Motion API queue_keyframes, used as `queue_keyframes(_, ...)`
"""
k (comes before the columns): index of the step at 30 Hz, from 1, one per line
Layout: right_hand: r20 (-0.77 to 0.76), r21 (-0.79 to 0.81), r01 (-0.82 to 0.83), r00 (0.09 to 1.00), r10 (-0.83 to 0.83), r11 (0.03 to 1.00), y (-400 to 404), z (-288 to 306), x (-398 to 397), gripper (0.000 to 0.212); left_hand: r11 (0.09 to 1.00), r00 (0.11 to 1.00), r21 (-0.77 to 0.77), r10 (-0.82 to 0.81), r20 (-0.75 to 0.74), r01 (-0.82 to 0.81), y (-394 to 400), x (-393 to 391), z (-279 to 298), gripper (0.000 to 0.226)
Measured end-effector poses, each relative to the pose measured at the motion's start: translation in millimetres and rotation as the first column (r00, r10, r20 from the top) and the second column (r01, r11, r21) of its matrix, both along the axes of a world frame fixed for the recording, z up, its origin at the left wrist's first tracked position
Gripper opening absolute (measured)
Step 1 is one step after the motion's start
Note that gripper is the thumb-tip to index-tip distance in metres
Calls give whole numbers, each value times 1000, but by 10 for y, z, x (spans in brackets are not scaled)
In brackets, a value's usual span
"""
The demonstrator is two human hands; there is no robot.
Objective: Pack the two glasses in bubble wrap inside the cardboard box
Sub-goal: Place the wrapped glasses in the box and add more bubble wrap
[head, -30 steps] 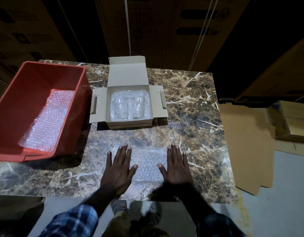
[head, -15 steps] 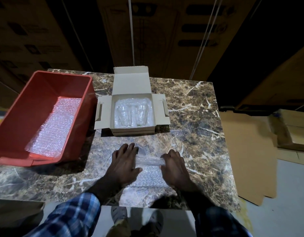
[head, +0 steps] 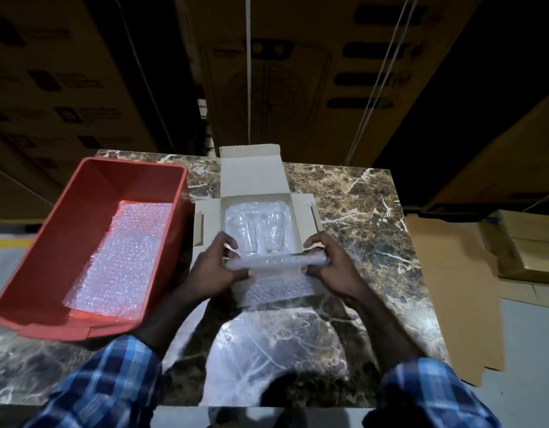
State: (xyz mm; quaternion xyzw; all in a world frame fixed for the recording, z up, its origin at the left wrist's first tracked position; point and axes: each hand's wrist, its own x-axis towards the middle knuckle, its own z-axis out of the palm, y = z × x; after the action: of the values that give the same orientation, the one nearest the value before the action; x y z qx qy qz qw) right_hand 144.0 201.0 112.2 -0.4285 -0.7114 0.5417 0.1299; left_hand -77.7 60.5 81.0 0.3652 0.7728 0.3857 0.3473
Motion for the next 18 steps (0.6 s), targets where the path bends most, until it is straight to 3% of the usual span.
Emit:
queue_keyframes(2, -43, -23, 32, 999, -33, 999, 117, 135, -211, 49, 992, 992, 98, 68, 108, -79, 108, -216, 164, 56)
queue_keyframes(4, -68, 16, 73, 995, -71, 997, 241, 193, -440, 49, 972, 985, 182, 130, 111, -148, 235, -421, 290, 54)
queue_keyframes(7, -65, 55, 169, 984, -166, 984, 404, 147, -739, 52, 960, 989, 245, 145, -35, -132, 443, -631, 354, 54)
queue_keyframes(11, 35, 300, 256, 960, -279, 919, 475, 37, -1038, 61, 978, 965, 190, 130, -226, -87, 642, -669, 208, 51)
queue_keyframes(18, 224, 578, 27, 956, -190, 816, 394, -206, -1229, 48, 983, 915, 139, 160, -371, -116, 716, -518, 14, 42)
